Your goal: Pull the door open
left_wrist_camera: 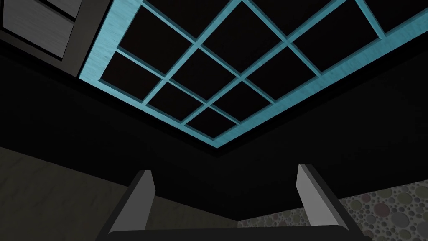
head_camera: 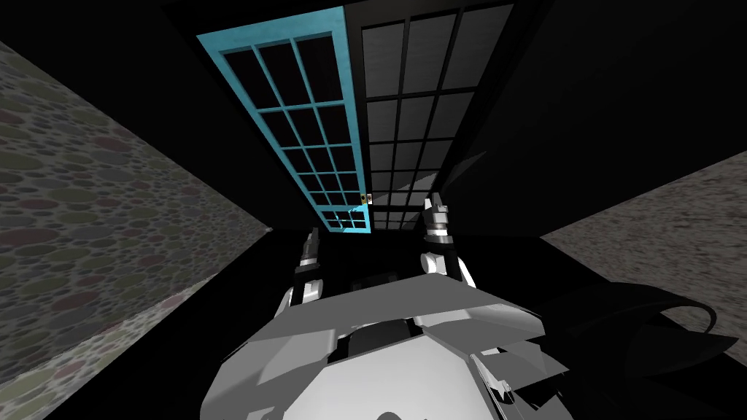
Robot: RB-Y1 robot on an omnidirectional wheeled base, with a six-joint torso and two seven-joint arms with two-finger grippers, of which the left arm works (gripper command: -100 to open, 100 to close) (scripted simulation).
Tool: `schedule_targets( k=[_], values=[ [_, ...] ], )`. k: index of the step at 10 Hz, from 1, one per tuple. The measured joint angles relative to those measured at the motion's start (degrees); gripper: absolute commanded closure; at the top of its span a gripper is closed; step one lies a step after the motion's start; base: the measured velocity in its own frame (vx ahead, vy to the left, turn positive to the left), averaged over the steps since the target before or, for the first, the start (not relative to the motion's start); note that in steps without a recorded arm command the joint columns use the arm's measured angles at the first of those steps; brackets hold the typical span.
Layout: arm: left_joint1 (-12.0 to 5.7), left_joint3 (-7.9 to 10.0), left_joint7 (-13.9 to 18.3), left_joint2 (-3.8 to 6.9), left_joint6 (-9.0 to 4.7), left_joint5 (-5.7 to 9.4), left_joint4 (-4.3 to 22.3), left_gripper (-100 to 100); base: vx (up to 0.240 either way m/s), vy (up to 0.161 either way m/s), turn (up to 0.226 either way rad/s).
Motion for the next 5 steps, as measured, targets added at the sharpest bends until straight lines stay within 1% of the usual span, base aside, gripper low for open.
schedule_targets(
  k=[2,3,4,5],
  values=[
    [-1.02,0.26,-1.73,0.33,-0.87,-0.46,2.85,-100,0.094,-0.057,-0.064],
    [-1.21,0.32,-2.91,0.43,-1.38,-0.78,4.16,-100,0.106,-0.060,-0.051],
    [-1.94,0.55,-4.04,0.74,-2.10,-1.02,6.09,-100,0.125,-0.063,-0.064],
    [-2.41,0.72,-5.13,1.04,-2.30,-1.29,7.31,-100,0.083,-0.049,-0.014]
  ],
)
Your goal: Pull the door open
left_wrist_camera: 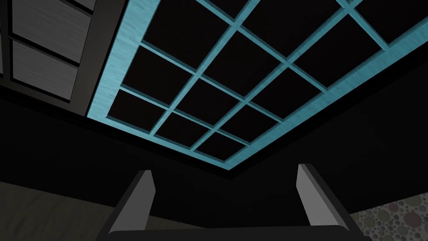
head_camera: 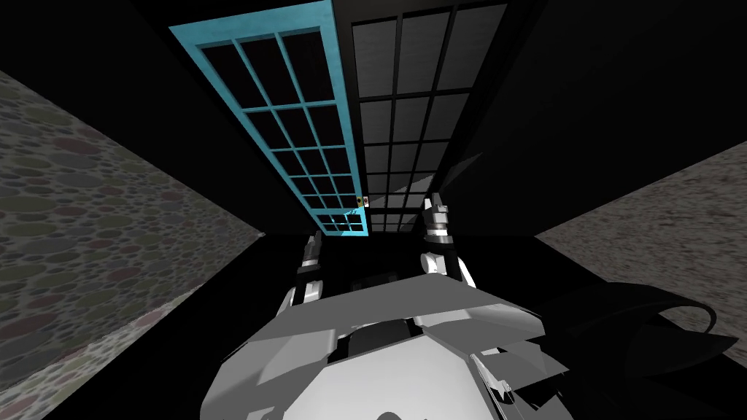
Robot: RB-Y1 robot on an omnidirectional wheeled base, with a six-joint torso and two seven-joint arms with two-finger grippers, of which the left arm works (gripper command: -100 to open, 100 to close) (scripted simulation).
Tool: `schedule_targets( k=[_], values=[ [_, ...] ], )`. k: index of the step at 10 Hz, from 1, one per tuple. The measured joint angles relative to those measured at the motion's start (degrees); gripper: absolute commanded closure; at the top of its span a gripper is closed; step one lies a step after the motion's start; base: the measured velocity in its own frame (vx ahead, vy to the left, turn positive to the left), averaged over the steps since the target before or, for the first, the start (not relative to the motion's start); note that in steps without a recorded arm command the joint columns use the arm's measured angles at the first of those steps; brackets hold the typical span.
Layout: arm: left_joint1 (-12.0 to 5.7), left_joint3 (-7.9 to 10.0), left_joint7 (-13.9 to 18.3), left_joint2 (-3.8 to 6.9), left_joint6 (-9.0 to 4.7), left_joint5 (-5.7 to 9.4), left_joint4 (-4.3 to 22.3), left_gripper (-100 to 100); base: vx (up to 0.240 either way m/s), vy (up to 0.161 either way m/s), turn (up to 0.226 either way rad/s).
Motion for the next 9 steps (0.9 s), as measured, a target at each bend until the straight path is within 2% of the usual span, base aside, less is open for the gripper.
schedule_targets(
  k=[3,5,7,9],
  values=[
    [-0.80,0.27,-2.38,0.35,-1.53,-0.61,3.72,-100,0.081,-0.055,-0.055],
    [-1.48,0.45,-4.17,0.62,-2.01,-1.03,5.67,-100,0.077,-0.038,-0.024],
    [-2.64,0.86,-5.74,1.24,-3.50,-1.37,9.33,-100,0.095,-0.052,-0.067],
    [-3.33,1.00,-8.13,1.36,-4.12,-2.03,11.76,-100,0.113,-0.044,-0.048]
  ],
)
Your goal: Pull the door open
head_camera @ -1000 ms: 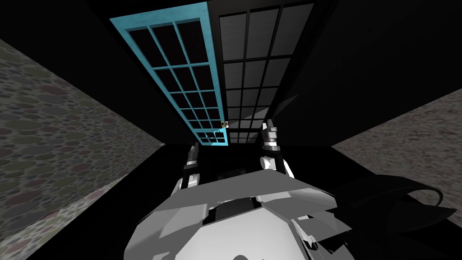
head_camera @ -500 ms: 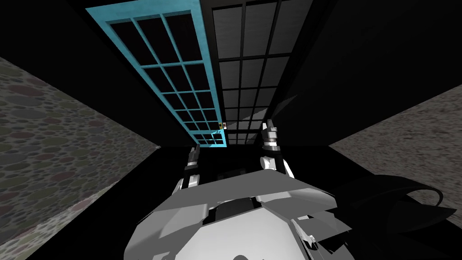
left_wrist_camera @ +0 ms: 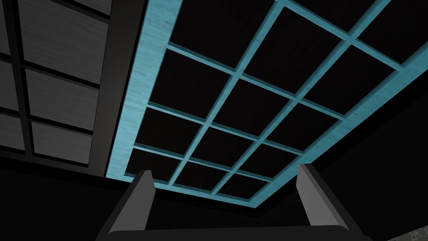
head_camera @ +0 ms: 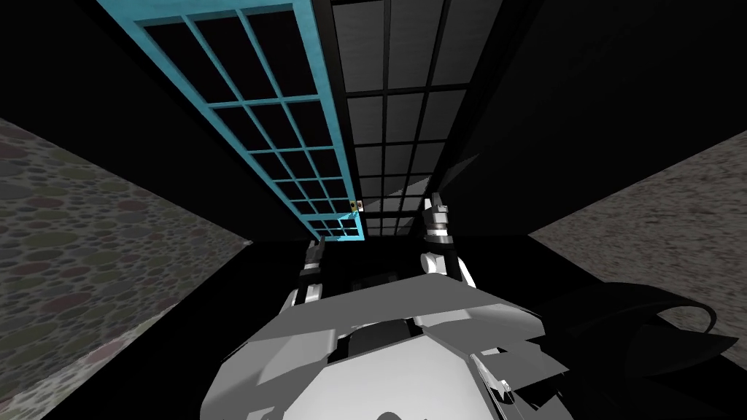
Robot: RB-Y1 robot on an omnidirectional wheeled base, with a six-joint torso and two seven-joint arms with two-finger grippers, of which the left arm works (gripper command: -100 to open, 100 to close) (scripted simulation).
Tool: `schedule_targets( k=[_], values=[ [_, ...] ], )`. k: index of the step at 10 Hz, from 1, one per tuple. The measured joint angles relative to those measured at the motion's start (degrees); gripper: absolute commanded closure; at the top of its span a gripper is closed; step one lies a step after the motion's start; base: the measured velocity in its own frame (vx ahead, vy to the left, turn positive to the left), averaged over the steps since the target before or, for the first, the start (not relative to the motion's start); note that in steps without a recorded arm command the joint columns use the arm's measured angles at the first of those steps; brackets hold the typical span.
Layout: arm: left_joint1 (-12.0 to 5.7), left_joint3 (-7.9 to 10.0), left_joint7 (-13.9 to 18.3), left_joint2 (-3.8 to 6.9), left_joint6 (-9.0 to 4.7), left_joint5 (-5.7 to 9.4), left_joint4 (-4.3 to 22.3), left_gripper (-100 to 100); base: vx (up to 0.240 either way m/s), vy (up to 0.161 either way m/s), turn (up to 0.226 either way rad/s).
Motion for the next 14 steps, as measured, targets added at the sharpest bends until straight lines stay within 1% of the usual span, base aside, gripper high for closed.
schedule_targets(
  k=[1,2,5,7,8,12,14],
  values=[
    [-0.61,0.15,-1.21,0.11,-0.73,-0.29,1.82,-100,0.108,-0.057,-0.066],
    [-1.20,0.35,-2.30,0.44,-1.50,-0.53,3.77,-100,0.119,-0.084,-0.061],
    [-2.62,0.75,-5.69,0.87,-3.22,-1.37,8.66,-100,0.114,-0.058,-0.053],
    [-3.45,1.04,-7.75,1.33,-4.41,-1.87,11.75,-100,0.112,-0.063,-0.055],
    [-3.89,1.19,-8.67,1.67,-4.76,-2.11,13.04,-100,0.107,-0.060,-0.049],
    [-5.44,1.65,-12.63,2.26,-6.72,-3.09,18.52,-100,0.120,-0.034,-0.052],
    [-6.60,1.97,-14.90,2.60,-8.06,-3.65,22.13,-100,0.153,-0.061,-0.070]
  ],
)
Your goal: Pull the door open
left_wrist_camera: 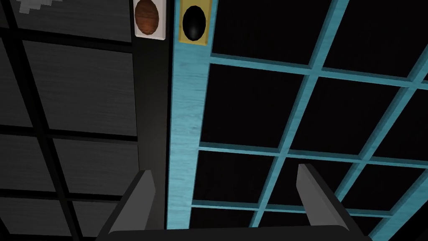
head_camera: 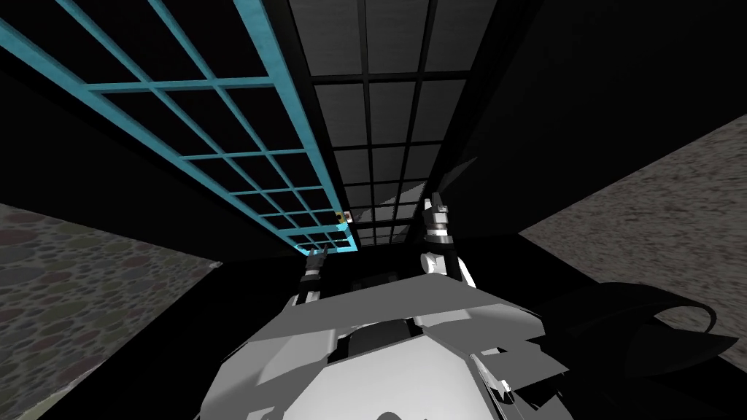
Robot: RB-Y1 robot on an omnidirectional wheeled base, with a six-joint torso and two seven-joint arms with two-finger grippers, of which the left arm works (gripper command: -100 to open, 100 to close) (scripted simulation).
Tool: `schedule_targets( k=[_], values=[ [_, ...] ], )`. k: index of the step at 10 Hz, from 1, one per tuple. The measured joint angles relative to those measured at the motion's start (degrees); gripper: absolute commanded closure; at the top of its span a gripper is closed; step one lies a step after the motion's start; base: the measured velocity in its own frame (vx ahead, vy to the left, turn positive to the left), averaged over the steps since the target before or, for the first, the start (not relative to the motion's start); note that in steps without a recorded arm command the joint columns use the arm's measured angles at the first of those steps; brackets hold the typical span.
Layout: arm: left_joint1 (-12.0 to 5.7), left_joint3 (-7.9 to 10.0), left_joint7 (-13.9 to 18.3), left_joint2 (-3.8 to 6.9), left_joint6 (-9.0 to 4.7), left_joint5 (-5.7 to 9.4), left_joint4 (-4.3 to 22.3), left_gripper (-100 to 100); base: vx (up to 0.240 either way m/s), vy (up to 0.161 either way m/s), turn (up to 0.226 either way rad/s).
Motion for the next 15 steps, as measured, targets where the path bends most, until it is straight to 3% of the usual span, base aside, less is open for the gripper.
schedule_targets(
  k=[11,13,15],
  values=[
    [-4.92,1.20,-9.81,1.46,-4.81,-2.37,13.82,-100,0.139,-0.026,-0.046],
    [-4.67,1.42,-10.05,1.61,-4.82,-2.26,14.37,-100,-0.109,0.036,0.068],
    [-3.32,1.82,-10.37,1.63,-4.23,-2.06,14.08,-100,-0.175,0.035,0.042]
  ],
)
